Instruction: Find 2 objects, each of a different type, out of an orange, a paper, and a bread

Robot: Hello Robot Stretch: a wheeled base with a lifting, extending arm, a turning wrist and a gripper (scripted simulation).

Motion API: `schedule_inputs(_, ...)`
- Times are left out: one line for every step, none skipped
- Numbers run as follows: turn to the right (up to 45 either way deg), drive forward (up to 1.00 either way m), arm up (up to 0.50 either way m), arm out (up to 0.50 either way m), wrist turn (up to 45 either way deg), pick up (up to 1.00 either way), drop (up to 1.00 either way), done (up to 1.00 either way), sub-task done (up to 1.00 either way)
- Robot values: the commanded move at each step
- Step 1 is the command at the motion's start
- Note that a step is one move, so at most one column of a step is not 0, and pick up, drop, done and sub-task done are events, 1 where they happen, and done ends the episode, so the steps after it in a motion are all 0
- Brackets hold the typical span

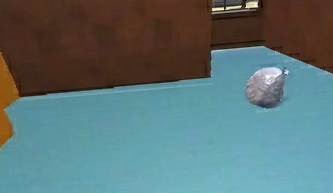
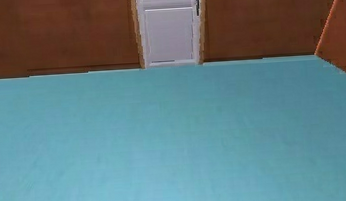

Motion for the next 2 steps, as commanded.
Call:
schedule_inputs(-3.0,0.0,0.0,0.0,0.0,0.0,0.0,0.0,0.0)
schedule_inputs(0.0,0.65,0.0,0.0,0.0,0.0,0.0,0.0,0.0)
